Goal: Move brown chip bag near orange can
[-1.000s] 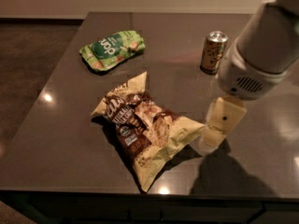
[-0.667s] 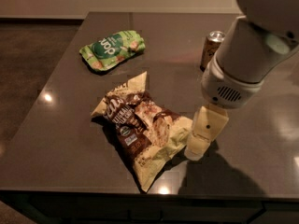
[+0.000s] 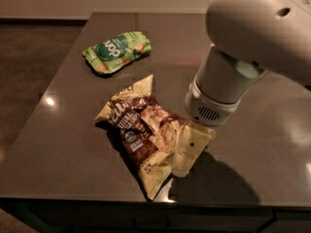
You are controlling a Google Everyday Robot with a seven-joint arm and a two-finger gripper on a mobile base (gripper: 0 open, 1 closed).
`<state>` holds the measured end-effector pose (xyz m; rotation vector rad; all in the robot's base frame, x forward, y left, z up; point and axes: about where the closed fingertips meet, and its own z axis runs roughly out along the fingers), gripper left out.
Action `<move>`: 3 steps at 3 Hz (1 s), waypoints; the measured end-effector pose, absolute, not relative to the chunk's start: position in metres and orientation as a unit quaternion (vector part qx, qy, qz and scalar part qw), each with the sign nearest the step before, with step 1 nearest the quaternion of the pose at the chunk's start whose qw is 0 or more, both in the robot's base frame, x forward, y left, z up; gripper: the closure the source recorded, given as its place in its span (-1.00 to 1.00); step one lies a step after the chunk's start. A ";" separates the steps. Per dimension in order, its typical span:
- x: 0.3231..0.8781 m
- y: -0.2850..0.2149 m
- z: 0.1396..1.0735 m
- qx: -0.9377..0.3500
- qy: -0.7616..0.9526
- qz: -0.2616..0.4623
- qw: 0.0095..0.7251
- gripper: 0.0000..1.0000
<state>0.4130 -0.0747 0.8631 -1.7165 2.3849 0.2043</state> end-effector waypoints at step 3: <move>0.421 -0.063 0.871 -0.587 0.799 0.070 0.114 0.14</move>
Offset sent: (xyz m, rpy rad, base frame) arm 0.0076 0.0179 0.0025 0.0259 -0.0191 0.0283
